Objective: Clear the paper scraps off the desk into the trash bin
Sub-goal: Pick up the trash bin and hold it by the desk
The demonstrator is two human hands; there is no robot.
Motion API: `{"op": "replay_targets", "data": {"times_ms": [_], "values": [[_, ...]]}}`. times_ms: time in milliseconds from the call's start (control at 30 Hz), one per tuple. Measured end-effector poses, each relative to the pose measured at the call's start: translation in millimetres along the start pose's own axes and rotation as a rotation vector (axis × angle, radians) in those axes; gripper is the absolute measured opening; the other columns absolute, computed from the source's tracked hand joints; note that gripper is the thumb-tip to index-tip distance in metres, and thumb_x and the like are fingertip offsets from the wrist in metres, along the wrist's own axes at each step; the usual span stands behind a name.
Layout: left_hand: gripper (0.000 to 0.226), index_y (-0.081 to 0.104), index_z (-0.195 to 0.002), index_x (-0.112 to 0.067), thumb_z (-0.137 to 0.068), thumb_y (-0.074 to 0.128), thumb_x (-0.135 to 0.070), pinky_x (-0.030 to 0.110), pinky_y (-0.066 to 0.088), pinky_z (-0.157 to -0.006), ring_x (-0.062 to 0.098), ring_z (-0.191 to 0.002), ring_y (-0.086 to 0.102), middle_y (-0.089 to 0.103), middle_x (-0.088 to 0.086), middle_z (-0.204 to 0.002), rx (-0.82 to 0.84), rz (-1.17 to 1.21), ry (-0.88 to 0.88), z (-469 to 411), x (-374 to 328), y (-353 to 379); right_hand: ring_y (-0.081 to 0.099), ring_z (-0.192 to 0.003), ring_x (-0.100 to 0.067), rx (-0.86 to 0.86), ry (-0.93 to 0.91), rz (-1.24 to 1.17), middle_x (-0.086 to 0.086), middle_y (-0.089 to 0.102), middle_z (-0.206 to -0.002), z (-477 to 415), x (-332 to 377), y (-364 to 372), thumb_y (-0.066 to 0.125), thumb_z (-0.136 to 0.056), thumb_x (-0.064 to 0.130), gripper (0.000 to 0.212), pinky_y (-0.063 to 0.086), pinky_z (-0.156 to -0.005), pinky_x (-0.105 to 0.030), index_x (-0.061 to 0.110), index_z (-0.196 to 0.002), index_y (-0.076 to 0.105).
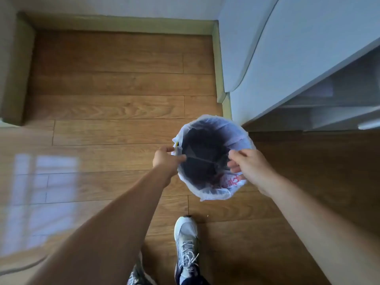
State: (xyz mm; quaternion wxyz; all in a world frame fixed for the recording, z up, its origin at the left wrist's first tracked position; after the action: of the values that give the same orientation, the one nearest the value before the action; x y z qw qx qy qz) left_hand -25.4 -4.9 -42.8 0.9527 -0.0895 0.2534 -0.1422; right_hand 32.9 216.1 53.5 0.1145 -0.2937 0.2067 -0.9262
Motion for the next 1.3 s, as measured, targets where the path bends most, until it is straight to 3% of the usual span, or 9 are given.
{"op": "replay_targets", "data": {"times_ms": [133,200,333,567,733,933,1067,1200,1300], "values": [[0.028,0.06,-0.098,-0.013,-0.073,0.073,-0.017,0.052,0.062,-0.073,0.034,-0.085,0.072,0.072,0.014,-0.096,-0.004,-0.087,0.047,-15.9,1.9,4.3,0.067,-0.086,-0.019,-0.015,0.011,-0.016,-0.006,0.071,-0.094,-17.5,-9.6,8.0,0.047,-0.098,0.034,0.029,0.054,-0.079,-0.031,0.012,-0.101,0.066],[0.014,0.058,-0.086,-0.008,-0.076,0.067,-0.004,0.044,0.063,-0.063,0.031,-0.074,0.07,0.069,0.016,-0.089,0.054,-0.072,0.045,-12.4,1.8,5.7,0.068,-0.087,-0.02,-0.015,0.014,-0.012,-0.006,0.072,-0.094,-19.3,-11.5,11.0,0.048,-0.098,0.035,0.029,0.054,-0.081,-0.034,0.013,-0.101,0.066],[0.013,0.061,-0.078,-0.001,-0.075,0.064,0.011,0.026,0.053,-0.043,0.021,-0.055,0.061,0.062,0.011,-0.071,0.122,0.016,0.044,19.7,-5.9,-6.6,0.069,-0.09,-0.026,0.009,0.05,-0.03,-0.007,0.072,-0.095,-3.8,-0.4,11.8,0.048,-0.098,0.034,0.028,0.056,-0.078,-0.034,0.013,-0.1,0.066],[0.01,0.065,-0.082,0.004,-0.076,0.066,0.011,0.031,0.056,-0.046,0.025,-0.059,0.062,0.063,0.018,-0.077,0.026,0.247,-0.051,77.9,-12.7,-97.9,0.07,-0.086,-0.023,0.088,-0.022,0.034,-0.004,0.073,-0.091,48.3,72.1,26.8,0.047,-0.097,0.038,0.029,0.057,-0.079,-0.037,0.016,-0.094,0.067],[0.017,0.062,-0.092,0.007,-0.076,0.063,0.012,0.03,0.055,-0.045,0.028,-0.062,0.063,0.062,0.021,-0.083,-0.047,0.379,-0.06,145.1,-33.6,-179.5,0.07,-0.086,-0.023,0.177,-0.119,0.094,-0.003,0.073,-0.092,107.2,171.9,53.9,0.047,-0.096,0.038,0.03,0.055,-0.071,-0.033,0.016,-0.095,0.067],[0.011,0.058,-0.083,0.005,-0.076,0.063,0.012,0.032,0.057,-0.04,0.029,-0.058,0.059,0.056,0.016,-0.073,-0.212,0.537,-0.029,245.7,-53.0,-278.3,0.067,-0.076,-0.018,0.287,-0.288,0.202,-0.005,0.074,-0.092,208.6,293.1,85.8,0.048,-0.094,0.037,0.033,0.049,-0.062,-0.028,0.011,-0.096,0.068],[0.012,0.053,-0.073,0.004,-0.073,0.061,0.013,0.042,0.056,-0.058,0.025,-0.05,0.054,0.05,0.014,-0.066,-0.319,0.67,-0.032,310.5,-47.6,-343.9,0.061,-0.07,-0.017,0.371,-0.411,0.263,-0.003,0.069,-0.081,282.6,362.6,101.8,0.049,-0.093,0.033,0.031,0.043,-0.054,-0.028,0.007,-0.09,0.066],[0.022,0.045,-0.076,-0.005,-0.072,0.059,0.011,0.038,0.049,-0.057,0.018,-0.035,0.043,0.037,0.007,-0.058,-0.353,0.792,-0.041,369.4,-40.2,-403.1,0.059,-0.066,-0.016,0.467,-0.542,0.346,-0.003,0.066,-0.078,353.6,420.7,120.6,0.047,-0.096,0.029,0.027,0.043,-0.056,-0.025,0.009,-0.084,0.062],[0.026,0.04,-0.08,-0.009,-0.076,0.055,0.012,0.026,0.04,-0.045,0.016,-0.034,0.038,0.032,0.005,-0.059,-0.375,0.861,-0.043,401.5,-35.7,-443.4,0.059,-0.064,-0.015,0.514,-0.605,0.382,-0.005,0.066,-0.079,395.4,456.4,141.6,0.046,-0.098,0.027,0.027,0.043,-0.055,-0.023,0.008,-0.086,0.061]]}}
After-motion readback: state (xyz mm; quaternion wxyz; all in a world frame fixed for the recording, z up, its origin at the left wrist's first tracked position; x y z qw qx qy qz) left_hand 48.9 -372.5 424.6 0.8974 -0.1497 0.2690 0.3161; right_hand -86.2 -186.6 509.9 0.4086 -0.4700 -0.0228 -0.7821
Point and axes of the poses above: each hand's wrist, its own z-axis away from the middle knuckle, its own y-axis out of the palm, x = y × z, the point moved 5 cm from there along -z, towards the middle knuckle
